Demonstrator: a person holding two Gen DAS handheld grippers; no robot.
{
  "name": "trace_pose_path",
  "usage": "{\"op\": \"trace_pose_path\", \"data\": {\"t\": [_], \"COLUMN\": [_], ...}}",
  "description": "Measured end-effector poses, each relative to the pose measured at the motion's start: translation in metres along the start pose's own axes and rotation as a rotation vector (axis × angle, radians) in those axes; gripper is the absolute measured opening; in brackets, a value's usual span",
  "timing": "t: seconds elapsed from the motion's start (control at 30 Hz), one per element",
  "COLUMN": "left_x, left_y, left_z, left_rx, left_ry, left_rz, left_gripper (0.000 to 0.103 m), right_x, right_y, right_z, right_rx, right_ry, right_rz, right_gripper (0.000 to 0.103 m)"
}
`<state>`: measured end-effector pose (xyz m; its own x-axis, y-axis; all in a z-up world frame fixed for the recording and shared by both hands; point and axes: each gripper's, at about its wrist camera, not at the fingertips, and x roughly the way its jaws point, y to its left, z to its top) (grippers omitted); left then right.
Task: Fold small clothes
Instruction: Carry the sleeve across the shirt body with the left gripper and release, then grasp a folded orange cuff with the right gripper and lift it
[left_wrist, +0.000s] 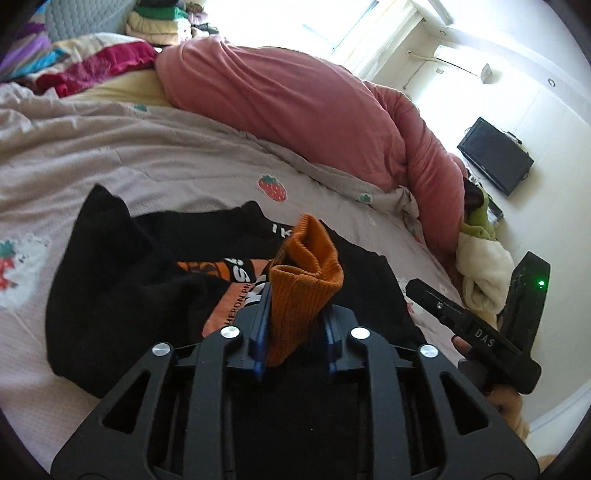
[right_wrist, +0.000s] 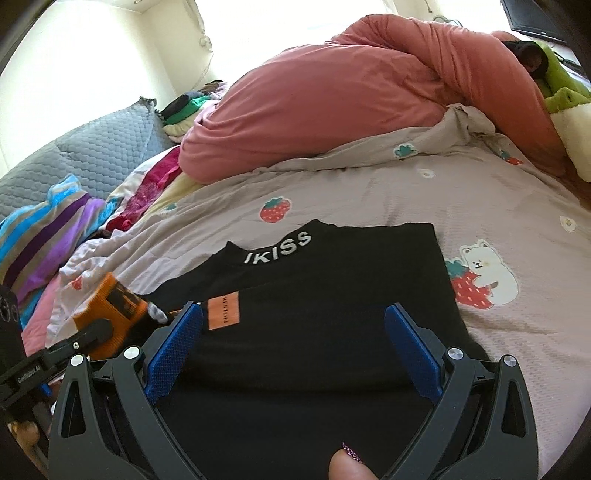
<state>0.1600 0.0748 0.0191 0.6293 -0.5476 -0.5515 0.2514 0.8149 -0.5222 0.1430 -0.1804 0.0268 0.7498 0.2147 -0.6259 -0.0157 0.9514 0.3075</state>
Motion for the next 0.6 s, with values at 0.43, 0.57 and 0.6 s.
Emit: {"op": "trace_pose_path", "data": {"t": [0.43, 0.57, 0.6], "left_x": [-0.023, -0.028, -0.029], "left_y": [0.007, 0.013, 0.015], "left_z": [0.004, 0.008, 0.009], "left_rx": [-0.011, 0.006, 0.009], "left_ry": [-0.044, -0.072, -0.077], "left_rz": [0.0, 0.127, 0.164], "left_gripper": [0.058, 0.064, 0.066], "right_x": [0.014, 0.021, 0.021], "right_y": [0.013, 0.017, 0.019], "right_z": [-0.018, -0.029, -0.032], "right_rx": [-0.021, -0.025, -0.027], "right_ry": [0.089, 0.144, 0.153], "right_rz": [0.072, 0.107, 0.111], "right_gripper": [0.098, 0.098, 0.098]}}
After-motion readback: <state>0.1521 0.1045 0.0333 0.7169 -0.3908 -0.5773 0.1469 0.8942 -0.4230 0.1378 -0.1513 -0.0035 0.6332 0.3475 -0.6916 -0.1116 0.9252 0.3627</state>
